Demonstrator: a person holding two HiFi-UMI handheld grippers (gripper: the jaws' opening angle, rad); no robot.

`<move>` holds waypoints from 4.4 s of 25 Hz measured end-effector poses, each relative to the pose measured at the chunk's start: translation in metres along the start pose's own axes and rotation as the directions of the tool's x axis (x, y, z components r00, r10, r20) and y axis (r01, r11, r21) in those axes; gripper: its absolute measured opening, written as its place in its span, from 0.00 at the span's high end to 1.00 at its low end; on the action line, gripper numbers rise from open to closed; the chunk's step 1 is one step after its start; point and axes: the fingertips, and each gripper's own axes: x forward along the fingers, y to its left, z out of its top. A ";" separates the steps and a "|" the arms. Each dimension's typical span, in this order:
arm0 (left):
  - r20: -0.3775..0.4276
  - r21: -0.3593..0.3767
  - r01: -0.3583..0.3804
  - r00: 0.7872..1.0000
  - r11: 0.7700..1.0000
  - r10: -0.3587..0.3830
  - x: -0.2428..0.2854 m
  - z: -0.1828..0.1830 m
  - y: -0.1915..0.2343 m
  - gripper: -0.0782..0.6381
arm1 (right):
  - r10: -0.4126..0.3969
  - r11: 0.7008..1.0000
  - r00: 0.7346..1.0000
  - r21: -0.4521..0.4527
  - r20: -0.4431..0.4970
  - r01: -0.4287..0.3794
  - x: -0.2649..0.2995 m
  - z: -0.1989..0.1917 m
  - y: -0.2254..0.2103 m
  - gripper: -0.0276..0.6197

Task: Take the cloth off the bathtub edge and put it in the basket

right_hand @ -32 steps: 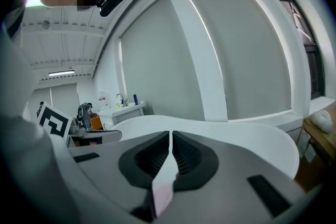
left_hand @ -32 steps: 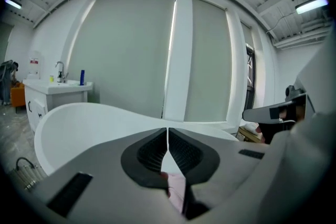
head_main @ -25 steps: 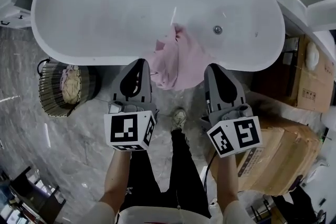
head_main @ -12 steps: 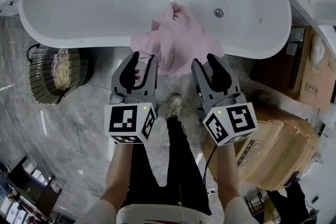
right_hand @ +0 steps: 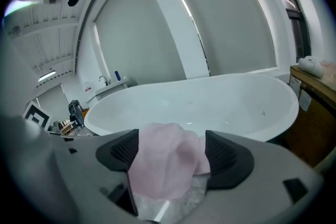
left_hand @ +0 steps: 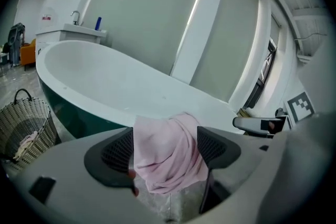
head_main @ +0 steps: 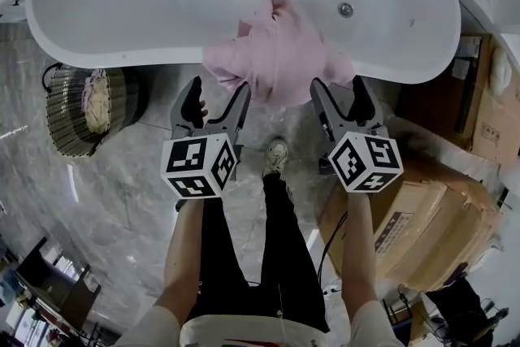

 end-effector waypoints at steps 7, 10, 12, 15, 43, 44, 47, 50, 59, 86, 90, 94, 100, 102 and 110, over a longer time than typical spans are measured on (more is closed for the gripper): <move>-0.077 -0.055 0.039 0.996 0.998 -0.044 0.022 -0.030 0.010 0.37 | -0.043 0.999 0.991 0.016 -0.124 0.046 0.020 -0.050 -0.025 0.31; -0.102 -0.093 0.039 0.994 0.995 -0.048 0.032 -0.040 0.015 0.36 | -0.026 0.999 0.985 0.029 -0.170 0.031 0.029 -0.068 -0.030 0.30; -0.112 -0.126 0.044 0.992 0.991 -0.058 0.037 -0.045 0.015 0.35 | -0.022 0.999 0.981 0.029 -0.192 0.028 0.032 -0.076 -0.035 0.29; -0.136 -0.110 0.066 0.987 0.992 -0.081 0.044 -0.050 0.012 0.34 | -0.011 0.998 0.979 0.052 -0.201 0.022 0.040 -0.081 -0.039 0.28; -0.317 0.146 0.212 0.935 0.966 -0.158 0.079 -0.064 -0.026 0.71 | 0.107 0.994 0.955 0.007 -0.275 -0.110 0.066 -0.090 -0.011 0.74; -0.312 0.166 0.205 0.939 0.965 -0.146 0.079 -0.064 -0.027 0.74 | 0.094 0.995 0.957 -0.009 -0.273 -0.101 0.065 -0.090 -0.010 0.77; -0.303 0.148 0.195 0.942 0.970 -0.143 0.077 -0.064 -0.027 0.76 | 0.090 0.996 0.958 0.031 -0.273 -0.085 0.064 -0.090 -0.009 0.80; -0.301 0.124 0.192 0.942 0.974 -0.148 0.075 -0.063 -0.027 0.77 | 0.074 0.997 0.959 0.027 -0.275 -0.070 0.062 -0.089 -0.009 0.82; -0.282 0.173 0.169 0.952 0.970 -0.116 0.071 -0.060 -0.029 0.78 | 0.056 0.998 0.961 0.026 -0.271 -0.051 0.057 -0.088 -0.009 0.83; 0.004 0.223 0.213 0.976 0.951 -0.219 -0.074 0.171 -0.113 0.79 | 0.025 0.986 0.999 -0.165 0.040 -0.018 -0.080 0.155 0.082 0.84; 0.089 0.223 0.204 0.969 0.953 -0.228 -0.138 0.223 -0.138 0.79 | 0.034 0.969 0.993 -0.248 0.116 -0.004 -0.137 0.215 0.119 0.84; 0.168 0.275 0.185 0.957 0.944 -0.236 -0.196 0.277 -0.161 0.79 | 0.042 0.961 0.981 -0.276 0.190 0.012 -0.189 0.270 0.152 0.84; 0.302 0.353 0.142 0.918 0.925 -0.256 -0.272 0.320 -0.199 0.79 | 0.078 0.960 0.940 -0.280 0.332 0.019 -0.266 0.312 0.183 0.84; 0.351 0.353 0.125 0.901 0.927 -0.255 -0.292 0.324 -0.208 0.79 | 0.090 0.958 0.921 -0.286 0.379 0.024 -0.286 0.317 0.190 0.84; 0.415 0.329 0.105 0.876 0.938 -0.244 -0.323 0.320 -0.235 0.79 | 0.153 0.945 0.890 -0.328 0.429 -0.004 -0.328 0.321 0.190 0.84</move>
